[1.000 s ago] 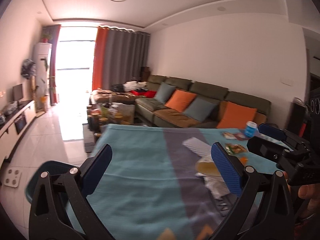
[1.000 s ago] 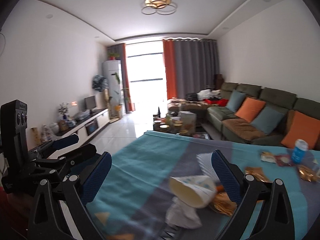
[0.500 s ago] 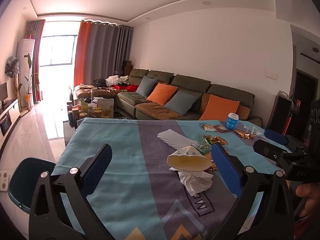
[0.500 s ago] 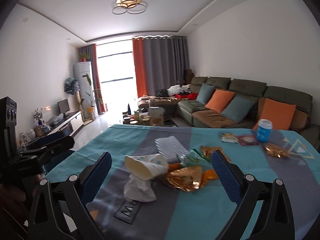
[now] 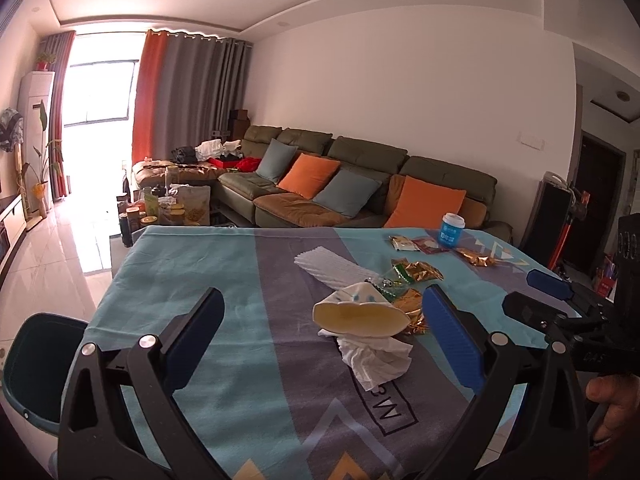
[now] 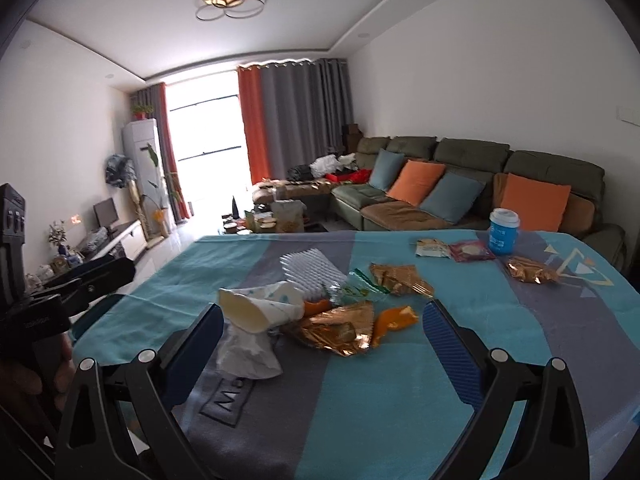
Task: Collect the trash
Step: 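Move both tools back over the table toward the cream paper bowl, then grasp the cream paper bowl with tissue using the left tool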
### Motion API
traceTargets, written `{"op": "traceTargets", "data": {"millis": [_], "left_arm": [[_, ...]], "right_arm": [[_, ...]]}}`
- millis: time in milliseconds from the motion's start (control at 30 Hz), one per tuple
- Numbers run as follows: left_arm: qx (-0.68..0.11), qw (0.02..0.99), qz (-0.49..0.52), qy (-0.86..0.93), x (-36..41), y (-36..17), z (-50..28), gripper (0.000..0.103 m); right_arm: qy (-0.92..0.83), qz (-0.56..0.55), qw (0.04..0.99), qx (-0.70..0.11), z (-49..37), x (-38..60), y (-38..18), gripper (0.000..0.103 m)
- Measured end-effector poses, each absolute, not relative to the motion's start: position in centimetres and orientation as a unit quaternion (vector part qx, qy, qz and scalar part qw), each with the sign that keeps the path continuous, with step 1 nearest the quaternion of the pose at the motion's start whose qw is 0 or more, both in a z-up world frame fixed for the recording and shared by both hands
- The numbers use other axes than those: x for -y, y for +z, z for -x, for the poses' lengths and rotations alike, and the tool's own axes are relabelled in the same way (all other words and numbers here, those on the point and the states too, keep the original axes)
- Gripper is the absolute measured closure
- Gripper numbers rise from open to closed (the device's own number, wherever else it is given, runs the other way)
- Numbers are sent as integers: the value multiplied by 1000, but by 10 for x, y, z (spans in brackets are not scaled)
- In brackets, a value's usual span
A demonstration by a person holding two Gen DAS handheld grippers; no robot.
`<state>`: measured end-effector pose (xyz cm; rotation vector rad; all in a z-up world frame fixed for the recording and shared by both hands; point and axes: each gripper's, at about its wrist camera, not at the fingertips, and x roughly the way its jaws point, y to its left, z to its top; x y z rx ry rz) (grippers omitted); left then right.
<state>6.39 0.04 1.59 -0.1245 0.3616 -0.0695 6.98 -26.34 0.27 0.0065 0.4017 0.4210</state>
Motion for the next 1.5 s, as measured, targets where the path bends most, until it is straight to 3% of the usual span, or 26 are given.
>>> {"op": "traceTargets", "data": {"millis": [333, 667, 1000, 1067, 1167, 1333, 1500], "left_arm": [[-206, 974, 60, -73, 10, 2, -115, 6], [-306, 932, 159, -111, 5, -41, -181, 6], [-338, 898, 246, -137, -3, -70, -215, 6], [-339, 894, 255, -146, -1, -71, -221, 13], [-347, 887, 260, -159, 3, -76, -228, 30], [-345, 885, 267, -162, 4, -79, -230, 38], [-345, 884, 273, -160, -2, -79, -229, 61]], "right_arm": [[190, -23, 956, -223, -87, 276, -5, 7], [192, -31, 951, -240, -96, 278, -11, 7], [193, -43, 944, -265, -109, 282, -21, 7], [192, -43, 944, -267, -111, 281, -22, 7], [192, -45, 943, -267, -113, 281, -22, 7], [193, -45, 942, -272, -114, 280, -23, 7], [197, -47, 940, -274, -119, 276, -25, 7]]}}
